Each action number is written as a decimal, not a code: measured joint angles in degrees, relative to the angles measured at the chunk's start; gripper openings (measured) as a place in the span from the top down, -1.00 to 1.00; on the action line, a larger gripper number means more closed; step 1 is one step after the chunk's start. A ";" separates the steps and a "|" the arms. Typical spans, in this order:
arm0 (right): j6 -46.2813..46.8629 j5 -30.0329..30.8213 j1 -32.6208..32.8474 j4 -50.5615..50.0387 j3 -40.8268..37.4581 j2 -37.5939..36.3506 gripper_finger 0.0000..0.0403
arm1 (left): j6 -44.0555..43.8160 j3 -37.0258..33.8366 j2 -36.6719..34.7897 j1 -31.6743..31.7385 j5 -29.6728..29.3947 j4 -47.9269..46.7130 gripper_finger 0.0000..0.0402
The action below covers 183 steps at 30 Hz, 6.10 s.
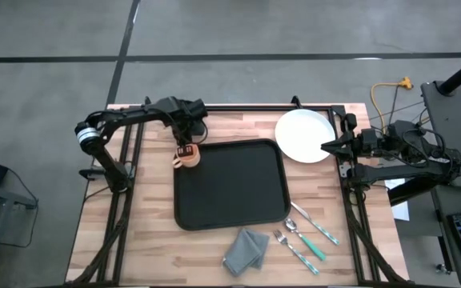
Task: Set up tray
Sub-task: Put the orange mug on the black serving tray, then put the white plate on the black serving tray to the bottom left of the orange mug
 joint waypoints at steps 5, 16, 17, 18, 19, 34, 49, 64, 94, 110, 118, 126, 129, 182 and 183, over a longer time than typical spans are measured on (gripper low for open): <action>0.06 0.00 -0.02 0.00 0.00 0.00 0.89 | 0.01 0.01 0.00 -0.02 0.07 -0.21 1.00; -0.06 0.01 -0.01 0.00 0.00 0.00 0.89 | -1.50 0.01 0.00 0.00 0.05 -1.06 0.84; -0.03 0.00 -0.02 -0.02 0.00 0.00 0.89 | -1.53 0.01 -0.02 0.00 0.05 -1.06 0.81; 0.06 0.00 -0.02 -0.01 0.00 0.00 0.89 | -1.70 0.01 -0.02 0.00 0.05 -1.08 0.77; 0.04 0.01 -0.02 -0.01 0.00 0.00 0.89 | -1.72 0.01 -0.02 0.00 0.07 -1.10 0.74; -0.06 0.01 0.00 -0.02 0.00 0.00 0.89 | -8.11 7.69 -0.19 -0.02 0.22 -11.37 0.57; 0.05 0.02 0.00 -0.02 0.00 0.00 0.89 | -24.91 16.67 -1.85 -4.73 14.25 -8.07 0.57; -0.09 0.02 0.00 -0.02 0.00 0.00 0.89 | -19.27 -20.10 -27.44 -43.93 27.61 39.72 0.54; 0.06 0.02 -0.01 0.00 0.00 0.00 0.89 | -28.56 -55.80 -56.11 -51.26 21.03 81.31 0.54; -0.03 0.00 -0.01 0.00 0.00 0.00 0.89 | -24.14 -57.99 -56.26 -65.05 20.09 83.29 0.54; -0.07 0.00 0.00 0.00 0.00 0.00 0.89 | -24.03 -62.90 -61.13 -67.19 24.89 87.07 0.54; -0.06 0.01 -0.01 0.00 0.00 0.00 0.89 | -24.02 -66.94 -69.82 -67.17 24.12 87.00 0.54; 0.07 0.00 -0.01 0.00 0.00 0.00 0.89 | -24.02 -68.30 -74.13 -67.17 24.03 86.96 0.54; 0.07 0.00 -0.02 0.00 0.00 0.00 0.89 | -24.25 -70.28 -90.82 -67.17 10.98 62.70 0.54; -0.04 0.00 -0.02 0.00 0.00 0.00 0.89 | -24.25 -70.28 -90.82 -67.17 10.98 62.69 0.54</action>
